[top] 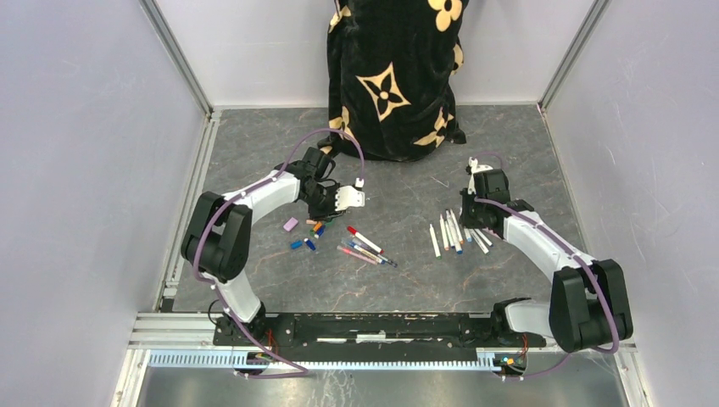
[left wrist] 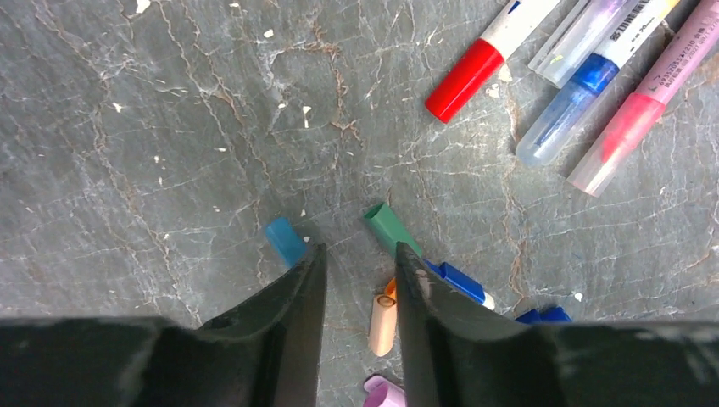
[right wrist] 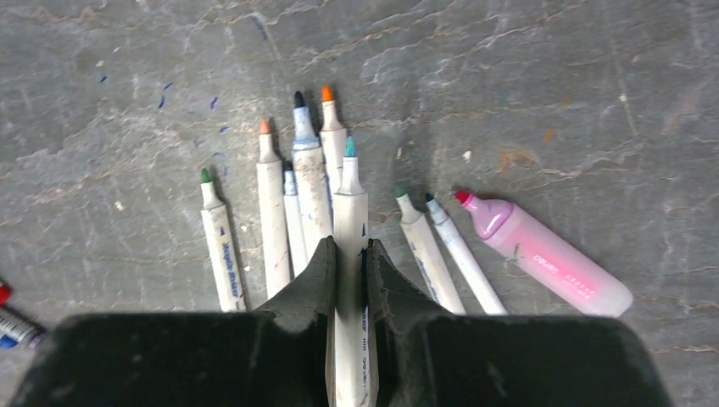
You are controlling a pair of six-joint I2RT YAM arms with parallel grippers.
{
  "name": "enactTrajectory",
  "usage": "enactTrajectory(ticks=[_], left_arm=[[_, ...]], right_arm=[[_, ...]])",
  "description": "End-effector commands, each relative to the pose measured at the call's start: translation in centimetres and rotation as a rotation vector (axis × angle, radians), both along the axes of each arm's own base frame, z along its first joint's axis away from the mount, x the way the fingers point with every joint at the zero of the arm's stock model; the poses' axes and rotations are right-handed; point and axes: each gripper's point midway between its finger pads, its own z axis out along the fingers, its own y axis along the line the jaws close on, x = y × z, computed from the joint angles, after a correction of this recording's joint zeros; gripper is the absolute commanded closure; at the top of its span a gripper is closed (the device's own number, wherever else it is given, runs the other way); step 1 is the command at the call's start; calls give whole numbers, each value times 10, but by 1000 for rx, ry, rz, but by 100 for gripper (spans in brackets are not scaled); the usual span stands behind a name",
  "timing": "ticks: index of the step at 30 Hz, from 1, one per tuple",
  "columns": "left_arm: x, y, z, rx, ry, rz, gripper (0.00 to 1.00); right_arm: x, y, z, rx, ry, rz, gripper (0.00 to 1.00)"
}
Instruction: Open the pen caps
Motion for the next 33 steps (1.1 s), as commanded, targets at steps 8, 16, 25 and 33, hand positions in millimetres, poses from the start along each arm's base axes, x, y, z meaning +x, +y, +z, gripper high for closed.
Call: enactTrajectory(ticks=[8, 16, 25, 33], left_arm=[[23, -21, 61, -129, -31, 158, 45], [39, -18, 155, -279, -124, 267, 28], [105, 29, 279, -649, -340, 821, 0], [85, 58, 270, -642, -377, 900, 0]], right_arm=[[13, -19, -21, -100, -14, -75, 90], [16, -12, -15, -72, -22, -51, 66], [32, 48, 37, -71, -188, 150, 49], [2, 183, 37, 25, -223, 633, 50]])
